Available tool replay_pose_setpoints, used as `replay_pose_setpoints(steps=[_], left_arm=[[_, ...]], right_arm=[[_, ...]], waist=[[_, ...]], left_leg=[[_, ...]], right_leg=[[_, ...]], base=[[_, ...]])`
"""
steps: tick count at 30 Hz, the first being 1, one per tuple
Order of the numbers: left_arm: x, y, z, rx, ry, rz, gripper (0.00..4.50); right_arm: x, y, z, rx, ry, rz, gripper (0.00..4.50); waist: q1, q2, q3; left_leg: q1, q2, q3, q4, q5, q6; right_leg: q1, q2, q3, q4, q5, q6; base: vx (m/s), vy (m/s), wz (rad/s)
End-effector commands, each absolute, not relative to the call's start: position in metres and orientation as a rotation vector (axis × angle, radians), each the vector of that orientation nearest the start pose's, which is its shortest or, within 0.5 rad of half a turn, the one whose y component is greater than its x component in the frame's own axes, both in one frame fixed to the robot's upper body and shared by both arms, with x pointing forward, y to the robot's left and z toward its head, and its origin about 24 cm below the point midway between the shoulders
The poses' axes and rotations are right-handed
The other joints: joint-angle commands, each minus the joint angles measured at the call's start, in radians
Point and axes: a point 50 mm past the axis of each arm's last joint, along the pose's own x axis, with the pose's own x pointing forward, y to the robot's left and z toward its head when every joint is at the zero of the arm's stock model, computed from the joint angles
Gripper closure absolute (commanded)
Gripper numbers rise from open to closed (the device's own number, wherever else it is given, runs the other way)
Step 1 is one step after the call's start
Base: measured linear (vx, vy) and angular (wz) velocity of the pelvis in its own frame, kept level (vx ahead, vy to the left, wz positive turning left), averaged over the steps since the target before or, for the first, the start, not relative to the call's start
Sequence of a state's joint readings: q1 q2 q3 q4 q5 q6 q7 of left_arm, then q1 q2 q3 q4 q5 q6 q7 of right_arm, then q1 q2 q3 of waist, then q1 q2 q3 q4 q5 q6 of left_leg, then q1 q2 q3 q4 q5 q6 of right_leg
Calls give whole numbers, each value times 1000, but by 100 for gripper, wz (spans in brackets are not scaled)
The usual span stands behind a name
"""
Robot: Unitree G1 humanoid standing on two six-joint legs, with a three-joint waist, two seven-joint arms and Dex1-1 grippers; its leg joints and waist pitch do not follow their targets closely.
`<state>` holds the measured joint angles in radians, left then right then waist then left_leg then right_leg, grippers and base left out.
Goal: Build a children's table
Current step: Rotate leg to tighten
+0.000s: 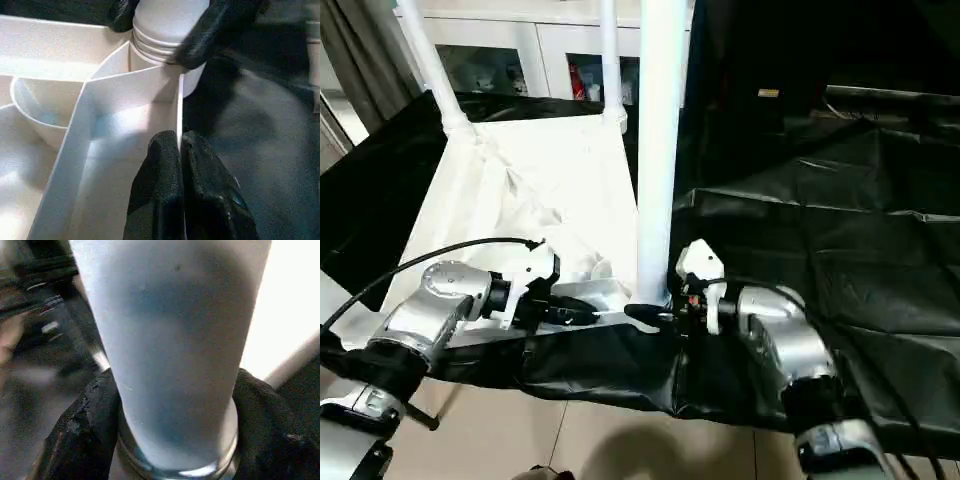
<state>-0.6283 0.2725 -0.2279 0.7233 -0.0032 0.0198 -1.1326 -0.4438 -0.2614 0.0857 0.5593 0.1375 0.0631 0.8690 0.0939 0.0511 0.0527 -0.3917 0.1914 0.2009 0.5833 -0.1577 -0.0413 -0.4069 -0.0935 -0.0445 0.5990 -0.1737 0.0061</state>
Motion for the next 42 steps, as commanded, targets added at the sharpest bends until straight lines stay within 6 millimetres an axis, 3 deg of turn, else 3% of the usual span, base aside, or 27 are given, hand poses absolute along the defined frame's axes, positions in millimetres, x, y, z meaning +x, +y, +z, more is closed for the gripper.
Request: replay_pose_setpoints(steps=[1, 2, 4, 7, 8, 11, 12, 13, 15, 19, 24, 28, 33, 34, 37, 42], left_arm=[[337, 108, 53, 294, 301, -1149, 450], [340, 101, 53, 276, 289, -1114, 450], [341, 91, 53, 260, 276, -1087, 450], [342, 82, 52, 251, 267, -1058, 450], [342, 73, 51, 245, 259, -1030, 450], [342, 62, 50, 231, 248, -1021, 450], [341, 57, 50, 218, 241, -1028, 450], [339, 54, 50, 216, 236, -1052, 450], [338, 53, 50, 215, 235, -1075, 450], [334, 61, 49, 222, 246, -1146, 450], [325, 81, 49, 254, 283, -1295, 450], [320, 96, 50, 268, 304, -1369, 450], [313, 117, 53, 271, 343, -1458, 450], [312, 119, 54, 269, 346, -1467, 450], [309, 125, 55, 256, 361, -1498, 450], [304, 128, 56, 232, 372, -1528, 450]], right_arm=[[313, -142, 12, -99, 351, 756, 175], [315, -141, 8, -93, 368, 667, 175], [317, -137, 4, -69, 373, 574, 176], [317, -131, 2, -35, 378, 520, 176], [317, -123, 0, -25, 376, 500, 176], [315, -109, 1, -36, 362, 531, 176], [314, -101, 2, -58, 341, 567, 176], [313, -98, 4, -29, 322, 598, 120], [313, -98, 7, 28, 311, 615, 104], [311, -101, 17, -6, 281, 738, 62], [311, -121, 31, -44, 237, 882, 62], [307, -133, 38, -59, 243, 996, 62], [300, -150, 45, -109, 279, 1136, 62], [301, -152, 46, -112, 280, 1144, 62], [301, -156, 48, -116, 283, 1164, 62], [301, -154, 50, -106, 281, 1193, 114]], waist=[[-6, -18, -63], [-14, -18, -57], [-17, -19, -56], [-17, -17, -57], [-18, -13, -55], [-16, -17, -55], [-16, -14, -55], [-16, -12, -55], [-15, -15, -56], [-12, -14, -61], [-5, -18, -64], [-1, -16, -66], [1, -12, -74], [0, -17, -72], [0, -15, -69], [-2, -16, -64]], left_leg=[[30, 32, -19, -71, -301, 9], [31, 32, -23, -77, -342, -9], [36, 32, -24, -80, -377, -14], [37, 31, -27, -82, -384, -14], [39, 31, -26, -83, -400, -18], [38, 29, -27, -84, -404, -12], [37, 28, -28, -84, -404, -7], [38, 28, -27, -84, -408, -5], [36, 28, -28, -85, -404, 4], [31, 31, -27, -85, -372, 19], [19, 31, -19, -76, -276, 61], [18, 37, -17, -71, -241, 72], [20, 39, -14, -61, -171, 104], [18, 39, -13, -61, -165, 110], [20, 39, -13, -62, -185, 107], [22, 41, -14, -70, -236, 70]], right_leg=[[35, -53, 27, -80, -342, -212], [33, -52, 28, -89, -418, -183], [31, -53, 29, -98, -470, -158], [29, -53, 29, -102, -482, -140], [22, -49, 31, -105, -475, -139], [26, -51, 31, -107, -479, -133], [24, -51, 31, -107, -480, -130], [22, -51, 31, -110, -485, -127], [25, -52, 32, -109, -478, -126], [32, -51, 32, -102, -408, -139], [42, -51, 30, -86, -279, -192], [43, -49, 29, -76, -243, -212], [45, -45, 25, -54, -65, -273], [44, -44, 25, -53, -56, -276], [44, -46, 25, -57, -91, -280], [43, -48, 27, -65, -192, -258]], base=[[0, 0, 0], [0, 0, 0], [0, 0, 0], [0, 0, 0], [0, 0, 0], [0, 0, 0], [0, 0, 0], [0, 0, 0], [0, 0, 0], [0, 0, 0], [0, 0, 0], [0, 0, 0], [0, 0, 0], [0, 0, 0], [0, 0, 0], [0, 0, 0]])
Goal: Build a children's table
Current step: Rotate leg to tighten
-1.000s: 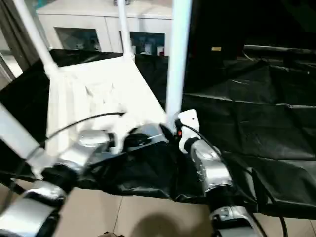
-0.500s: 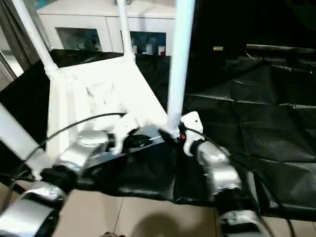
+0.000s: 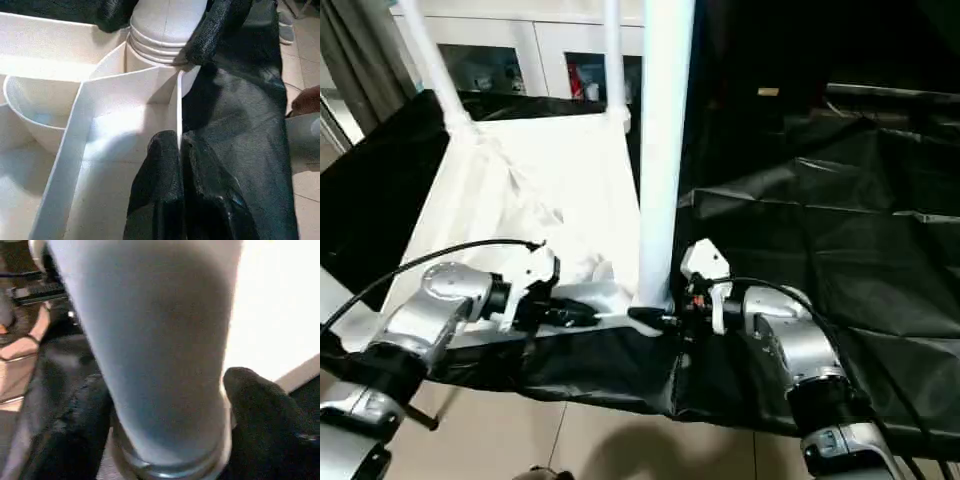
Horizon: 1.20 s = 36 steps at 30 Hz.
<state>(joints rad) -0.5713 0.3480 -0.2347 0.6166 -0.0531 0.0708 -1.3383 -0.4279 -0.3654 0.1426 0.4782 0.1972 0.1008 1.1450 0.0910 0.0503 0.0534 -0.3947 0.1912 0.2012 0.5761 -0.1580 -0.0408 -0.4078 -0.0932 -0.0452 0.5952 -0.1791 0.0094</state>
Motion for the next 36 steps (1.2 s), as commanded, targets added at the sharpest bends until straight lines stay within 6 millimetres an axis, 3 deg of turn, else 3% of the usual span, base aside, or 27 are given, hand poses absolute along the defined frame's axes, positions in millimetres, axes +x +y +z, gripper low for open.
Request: replay_pose_setpoints(steps=[1, 7, 9, 10, 11, 14, 16, 17, 20, 25, 26, 29, 33, 36], left_arm=[[304, 128, 56, 230, 371, -1527, 450], [306, 125, 56, 232, 344, -1478, 450], [311, 122, 56, 242, 327, -1409, 450], [320, 117, 54, 265, 308, -1299, 450], [324, 115, 54, 275, 301, -1253, 450], [336, 101, 49, 267, 281, -1091, 450], [337, 97, 49, 252, 276, -1072, 450], [340, 85, 49, 231, 261, -1029, 450], [341, 68, 49, 210, 247, -1006, 450], [341, 55, 51, 212, 228, -1036, 450], [340, 55, 51, 225, 228, -1072, 450], [335, 60, 50, 239, 241, -1145, 450], [331, 73, 47, 276, 280, -1227, 450], [325, 90, 46, 301, 319, -1317, 450]], right_arm=[[300, -154, 50, -104, 280, 1195, 129], [295, -149, 43, -85, 289, 1180, 172], [297, -148, 38, -87, 295, 1108, 176], [303, -147, 30, -96, 305, 980, 178], [306, -146, 27, -101, 310, 923, 179], [315, -142, 15, -77, 351, 709, 180], [316, -140, 12, -63, 356, 670, 181], [318, -134, 9, -24, 361, 591, 181], [319, -120, 7, 10, 361, 526, 181], [317, -100, 10, -30, 317, 606, 181], [317, -99, 13, 10, 299, 640, 146], [317, -105, 20, 40, 281, 698, 112], [317, -115, 28, 14, 267, 793, 68], [312, -130, 36, -12, 271, 932, 68]], waist=[[0, -15, -65], [0, -16, -67], [1, -10, -66], [-3, -12, -64], [-8, -14, -57], [-16, -15, -53], [-16, -18, -53], [-17, -17, -52], [-20, -15, -53], [-16, -15, -55], [-15, -17, -55], [-13, -15, -57], [-7, -15, -64], [-3, -12, -68]], left_leg=[[25, 41, -15, -63, -233, 68], [23, 39, -14, -59, -201, 77], [24, 38, -15, -59, -210, 72], [23, 39, -14, -60, -216, 70], [27, 35, -16, -66, -268, 43], [37, 32, -20, -73, -345, -10], [38, 31, -25, -76, -371, -15], [39, 32, -25, -77, -376, -11], [40, 30, -24, -77, -377, -11], [36, 29, -26, -78, -380, 1], [34, 29, -26, -79, -376, 5], [33, 31, -26, -79, -363, 15], [27, 33, -23, -74, -313, 30], [21, 34, -20, -69, -265, 51]], right_leg=[[44, -48, 28, -61, -182, -261], [45, -47, 28, -56, -135, -266], [43, -47, 28, -58, -150, -264], [40, -47, 29, -61, -158, -260], [38, -47, 28, -72, -238, -247], [32, -50, 31, -89, -405, -191], [33, -52, 31, -95, -448, -165], [30, -52, 33, -97, -454, -157], [27, -49, 34, -101, -458, -147], [28, -51, 33, -103, -449, -137], [30, -52, 33, -102, -440, -138], [32, -53, 34, -100, -423, -144], [40, -51, 33, -86, -311, -178], [49, -50, 29, -76, -249, -199]], base=[[0, 0, 0], [0, 0, 0], [0, 0, 0], [0, 0, 0], [0, 0, 0], [0, 0, 0], [0, 0, 0], [0, 0, 0], [0, 0, 0], [0, 0, 0], [0, 0, 0], [0, 0, 0], [0, 0, 0], [0, 0, 0]])
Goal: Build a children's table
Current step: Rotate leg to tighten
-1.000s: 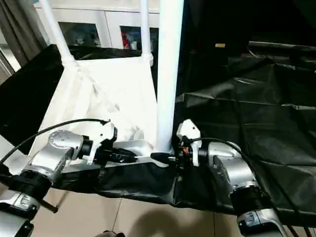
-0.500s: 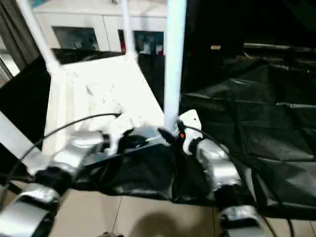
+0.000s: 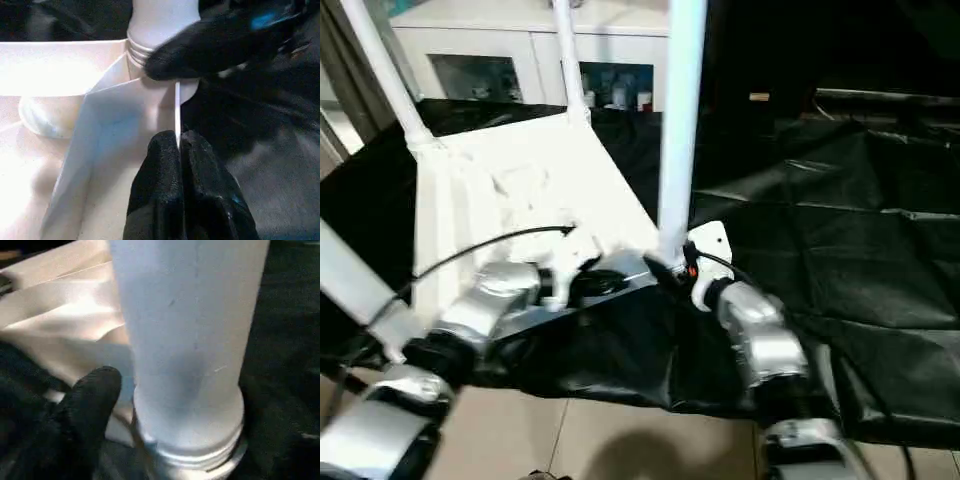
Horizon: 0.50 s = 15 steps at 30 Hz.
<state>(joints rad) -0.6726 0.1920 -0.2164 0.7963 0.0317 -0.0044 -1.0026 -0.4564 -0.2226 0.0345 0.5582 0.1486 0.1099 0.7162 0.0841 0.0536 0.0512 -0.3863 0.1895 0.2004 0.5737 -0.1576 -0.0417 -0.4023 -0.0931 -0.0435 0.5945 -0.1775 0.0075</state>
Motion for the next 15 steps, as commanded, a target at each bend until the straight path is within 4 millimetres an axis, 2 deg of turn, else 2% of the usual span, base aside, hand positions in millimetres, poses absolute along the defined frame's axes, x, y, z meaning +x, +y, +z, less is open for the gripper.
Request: replay_pose_setpoints(steps=[1, 4, 5, 6, 7, 9, 11, 15], left_arm=[[324, 93, 47, 303, 324, -1334, 450], [321, 101, 49, 295, 332, -1393, 450], [318, 106, 51, 289, 345, -1434, 450], [316, 108, 51, 286, 352, -1453, 450], [316, 108, 51, 284, 355, -1459, 450], [311, 115, 53, 270, 386, -1513, 450], [308, 119, 53, 262, 403, -1539, 450], [303, 124, 52, 236, 431, -1568, 450]], right_arm=[[311, -132, 37, -21, 273, 952, 68], [306, -141, 40, -43, 282, 1030, 68], [304, -145, 42, -53, 289, 1064, 68], [304, -147, 43, -57, 292, 1079, 68], [303, -147, 43, -58, 292, 1084, 68], [301, -153, 46, -69, 299, 1136, 68], [300, -155, 48, -74, 303, 1168, 68], [299, -155, 50, -79, 294, 1203, 95]], waist=[[7, -17, -69], [10, -15, -75], [10, -20, -76], [15, -15, -79], [14, -16, -78], [21, -13, -78], [24, -13, -75], [24, -15, -69]], left_leg=[[15, 38, -17, -62, -247, 61], [15, 39, -14, -53, -185, 85], [13, 38, -13, -51, -170, 92], [15, 40, -13, -48, -146, 105], [13, 40, -12, -46, -136, 112], [15, 42, -12, -45, -139, 119], [17, 43, -12, -47, -159, 109], [18, 44, -14, -54, -220, 72]], right_leg=[[43, -49, 26, -71, -211, -213], [42, -46, 25, -53, -74, -260], [47, -46, 24, -50, -49, -268], [46, -48, 23, -44, -11, -281], [45, -46, 23, -42, 3, -286], [43, -47, 22, -41, -6, -296], [41, -47, 22, -44, -43, -294], [40, -50, 24, -52, -147, -274]], base=[[0, 0, 0], [22, -2, 0], [0, 0, 0], [0, 0, 0], [0, 0, 0], [0, 0, 0], [0, 0, 0], [0, 0, 0]])
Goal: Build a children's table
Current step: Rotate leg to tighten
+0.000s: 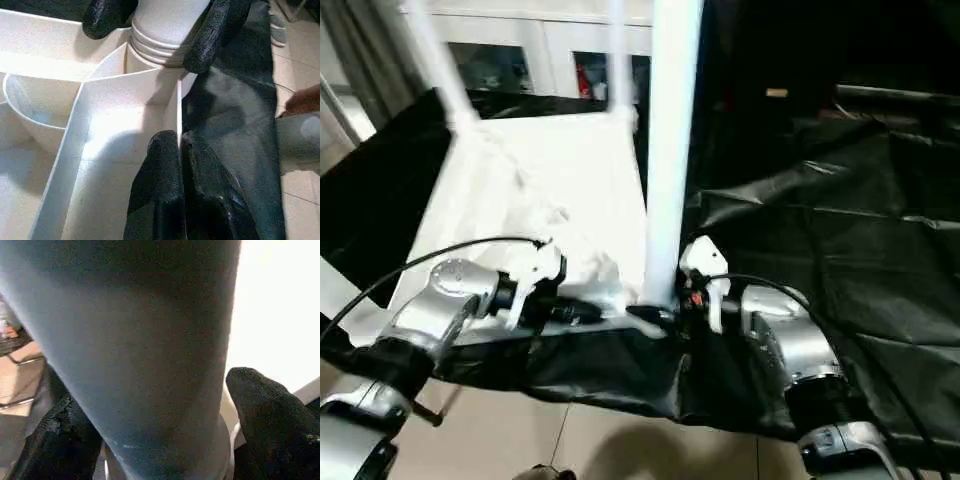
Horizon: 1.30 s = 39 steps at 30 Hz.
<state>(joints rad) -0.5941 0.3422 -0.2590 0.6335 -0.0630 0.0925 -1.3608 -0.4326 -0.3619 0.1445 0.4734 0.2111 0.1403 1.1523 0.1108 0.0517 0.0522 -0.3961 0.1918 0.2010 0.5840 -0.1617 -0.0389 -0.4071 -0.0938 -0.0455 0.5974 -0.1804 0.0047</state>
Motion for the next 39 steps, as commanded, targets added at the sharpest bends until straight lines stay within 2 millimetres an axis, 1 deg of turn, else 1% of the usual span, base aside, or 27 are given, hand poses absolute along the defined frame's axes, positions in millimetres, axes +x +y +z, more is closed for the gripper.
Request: replay_pose_setpoints(steps=[1, 2, 3, 4, 5, 6, 10, 12, 13, 14, 15, 16, 17, 19, 20, 22, 25, 26, 27, 28, 31, 32, 33, 35, 36, 37, 39], left_arm=[[303, 124, 52, 238, 427, -1564, 450], [303, 124, 51, 239, 423, -1558, 450], [303, 124, 51, 239, 423, -1558, 450], [304, 124, 51, 241, 414, -1539, 450], [304, 123, 51, 241, 412, -1535, 450], [305, 123, 51, 239, 404, -1524, 450], [318, 116, 50, 278, 356, -1353, 450], [328, 111, 50, 294, 341, -1236, 450], [330, 110, 50, 293, 339, -1222, 450], [333, 107, 50, 285, 330, -1186, 450], [336, 104, 51, 275, 321, -1157, 450], [340, 98, 53, 265, 304, -1107, 450], [343, 94, 54, 262, 295, -1075, 450], [349, 84, 56, 249, 274, -1005, 450], [350, 79, 57, 236, 266, -985, 450], [351, 71, 58, 224, 253, -971, 450], [350, 64, 59, 208, 243, -994, 450], [349, 62, 59, 202, 242, -1016, 450], [348, 61, 59, 199, 242, -1027, 450], [346, 62, 58, 201, 243, -1056, 450], [342, 63, 57, 198, 242, -1110, 450], [336, 67, 55, 198, 252, -1184, 450], [335, 68, 55, 199, 254, -1195, 450], [330, 75, 52, 219, 273, -1257, 450], [328, 82, 51, 230, 284, -1287, 450], [328, 82, 51, 230, 284, -1287, 450], [321, 96, 51, 230, 304, -1371, 450]], right_arm=[[299, -154, 50, -78, 295, 1210, 103], [298, -154, 50, -72, 296, 1216, 103], [298, -154, 50, -72, 296, 1216, 117], [297, -153, 49, -65, 298, 1223, 117], [297, -153, 49, -64, 298, 1224, 131], [297, -152, 48, -60, 299, 1219, 131], [301, -148, 37, -60, 316, 1090, 165], [308, -147, 26, -84, 340, 925, 170], [309, -147, 25, -86, 343, 900, 173], [311, -146, 21, -86, 351, 848, 174], [313, -145, 19, -86, 357, 809, 174], [315, -143, 15, -80, 369, 745, 175], [316, -142, 13, -70, 374, 699, 176], [319, -137, 9, -37, 390, 595, 177], [321, -133, 7, -23, 395, 558, 178], [321, -124, 6, -5, 390, 535, 178], [321, -115, 9, -15, 363, 569, 178], [321, -111, 13, 42, 337, 608, 178], [321, -111, 14, 59, 330, 617, 124], [320, -111, 18, 74, 318, 653, 124], [319, -111, 21, 55, 306, 704, 90], [317, -115, 26, 25, 301, 792, 90], [316, -115, 26, 21, 301, 805, 90], [313, -121, 32, 0, 292, 899, 90], [310, -127, 35, -21, 290, 955, 90], [310, -127, 35, -21, 290, 955, 90], [305, -139, 42, -55, 284, 1059, 90]], waist=[[-4, -15, -69], [-3, -14, -69], [-4, -14, -68], [-5, -16, -68], [-4, -16, -69], [-4, -18, -69], [-4, -18, -70], [-9, -17, -65], [-14, -19, -64], [-17, -18, -63], [-19, -20, -62], [-24, -19, -60], [-26, -18, -60], [-27, -18, -58], [-29, -20, -59], [-29, -19, -59], [-29, -19, -59], [-30, -13, -60], [-29, -13, -61], [-29, -12, -60], [-27, -13, -62], [-25, -14, -63], [-22, -16, -64], [-20, -14, -65], [-17, -14, -69], [-17, -14, -69], [-16, -12, -70]], left_leg=[[29, 42, -14, -66, -232, 58], [30, 43, -15, -66, -239, 53], [31, 43, -15, -67, -253, 45], [31, 42, -16, -68, -258, 40], [31, 42, -15, -67, -251, 38], [30, 41, -15, -66, -246, 39], [26, 38, -16, -63, -219, 45], [31, 36, -15, -67, -255, 26], [32, 33, -19, -70, -283, 6], [35, 33, -20, -73, -299, -3], [35, 34, -21, -74, -308, -6], [36, 32, -21, -74, -327, -14], [40, 32, -23, -76, -343, -16], [40, 32, -22, -76, -353, -19], [38, 31, -26, -79, -354, -21], [39, 30, -26, -79, -361, -19], [37, 31, -26, -80, -363, -13], [35, 31, -27, -82, -366, -10], [36, 32, -27, -82, -365, -8], [37, 31, -26, -82, -369, -5], [33, 33, -26, -82, -349, 3], [33, 33, -23, -80, -329, 12], [28, 32, -23, -76, -311, 23], [27, 34, -21, -75, -289, 35], [28, 34, -18, -70, -257, 50], [28, 34, -18, -70, -257, 50], [22, 36, -18, -67, -218, 63]], right_leg=[[43, -49, 27, -59, -171, -263], [42, -49, 28, -59, -181, -260], [41, -49, 29, -61, -200, -254], [41, -50, 30, -62, -210, -249], [40, -50, 31, -61, -204, -246], [41, -50, 31, -60, -199, -246], [42, -50, 30, -59, -175, -243], [35, -51, 31, -69, -242, -230], [39, -53, 30, -73, -301, -212], [38, -53, 30, -79, -339, -196], [38, -53, 30, -80, -352, -190], [34, -53, 31, -84, -379, -182], [33, -52, 32, -87, -396, -175], [30, -51, 33, -90, -404, -170], [34, -51, 32, -90, -413, -161], [30, -52, 33, -93, -424, -154], [32, -52, 32, -95, -416, -149], [34, -51, 32, -95, -383, -152], [34, -51, 32, -93, -370, -156], [34, -49, 33, -92, -358, -164], [38, -50, 33, -88, -319, -174], [39, -50, 33, -84, -284, -187], [47, -51, 31, -80, -264, -194], [47, -52, 32, -79, -242, -199], [48, -50, 29, -73, -197, -216], [48, -50, 29, -73, -197, -216], [52, -50, 27, -65, -149, -233]], base=[[0, 0, 0], [0, 0, 0], [0, 0, 0], [0, 0, 0], [0, 0, 0], [0, 0, 0], [0, 0, 0], [0, 0, 0], [0, 0, 0], [0, 0, 0], [0, 0, 0], [0, 0, 0], [0, 0, 0], [0, 0, 0], [0, 0, 0], [0, 0, 0], [0, 0, 0], [0, 0, 0], [0, 0, 0], [0, 0, 0], [0, 0, 0], [0, 0, 0], [0, 0, 0], [0, 0, 0], [0, 0, 0], [0, 0, 0], [0, 0, 0]])
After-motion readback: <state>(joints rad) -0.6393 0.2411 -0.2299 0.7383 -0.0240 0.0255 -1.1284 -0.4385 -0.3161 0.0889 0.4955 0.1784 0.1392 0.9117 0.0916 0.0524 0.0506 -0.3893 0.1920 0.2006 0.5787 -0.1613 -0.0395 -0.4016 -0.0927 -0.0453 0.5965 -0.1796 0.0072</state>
